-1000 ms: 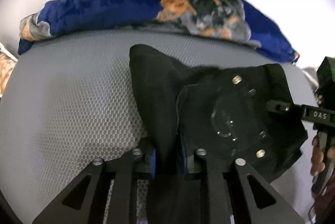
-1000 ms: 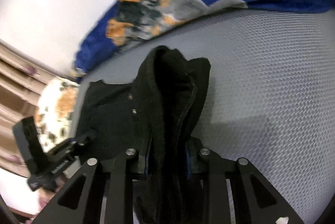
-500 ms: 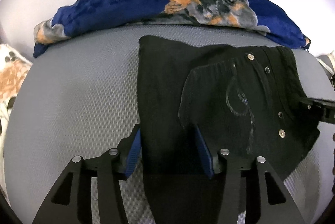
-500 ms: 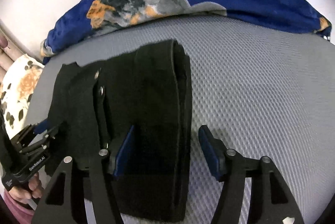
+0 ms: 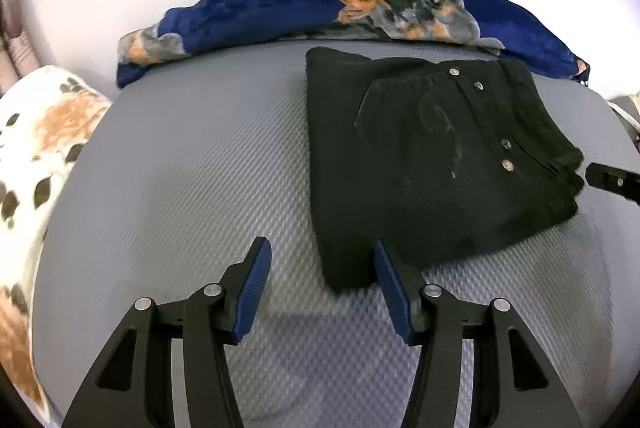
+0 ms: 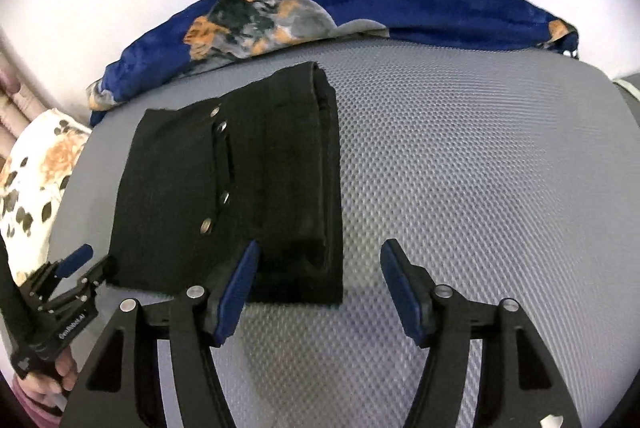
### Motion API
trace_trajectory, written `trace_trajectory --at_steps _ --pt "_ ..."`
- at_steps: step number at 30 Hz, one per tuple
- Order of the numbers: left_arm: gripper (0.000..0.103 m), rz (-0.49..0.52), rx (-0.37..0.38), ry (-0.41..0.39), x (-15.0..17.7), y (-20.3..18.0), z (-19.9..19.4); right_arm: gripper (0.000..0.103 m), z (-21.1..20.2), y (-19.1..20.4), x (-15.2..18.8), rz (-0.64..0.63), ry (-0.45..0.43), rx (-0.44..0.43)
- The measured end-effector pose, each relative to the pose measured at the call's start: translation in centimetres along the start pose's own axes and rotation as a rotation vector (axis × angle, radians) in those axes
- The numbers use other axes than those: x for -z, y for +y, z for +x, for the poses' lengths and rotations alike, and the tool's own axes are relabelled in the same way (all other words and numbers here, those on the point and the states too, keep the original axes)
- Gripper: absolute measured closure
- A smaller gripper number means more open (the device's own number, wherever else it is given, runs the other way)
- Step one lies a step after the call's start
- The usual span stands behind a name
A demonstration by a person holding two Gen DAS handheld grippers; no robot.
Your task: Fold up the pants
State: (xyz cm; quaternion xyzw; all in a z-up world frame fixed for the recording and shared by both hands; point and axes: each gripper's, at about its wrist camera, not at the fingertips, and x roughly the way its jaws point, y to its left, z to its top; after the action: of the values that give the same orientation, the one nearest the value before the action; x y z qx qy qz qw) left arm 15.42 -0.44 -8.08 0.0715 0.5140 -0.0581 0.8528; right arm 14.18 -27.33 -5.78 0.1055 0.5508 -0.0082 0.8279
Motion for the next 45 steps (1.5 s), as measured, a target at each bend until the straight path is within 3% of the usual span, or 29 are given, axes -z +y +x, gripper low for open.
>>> trace_trajectory --at_steps 11,17,27,45 --pt "0.047 -0.023 -0.047 -0.034 5.2 -0.3 -6.1 0.02 -5.8 5.1 6.2 -0.13 -0.13 0.064" --pt "0.047 -0.055 -0.088 -0.08 6.7 0.2 -8.9 0.011 -7.9 7.1 8.0 -0.155 -0.179 0.055" --pt "0.047 -0.094 -0.087 -0.099 8.3 0.5 -10.8 0.011 -8.8 8.5 10.1 -0.126 -0.192 0.019" --pt "0.047 -0.1 -0.094 -0.088 8.6 0.2 -10.4 0.01 -9.0 8.6 10.8 -0.113 -0.209 0.041"
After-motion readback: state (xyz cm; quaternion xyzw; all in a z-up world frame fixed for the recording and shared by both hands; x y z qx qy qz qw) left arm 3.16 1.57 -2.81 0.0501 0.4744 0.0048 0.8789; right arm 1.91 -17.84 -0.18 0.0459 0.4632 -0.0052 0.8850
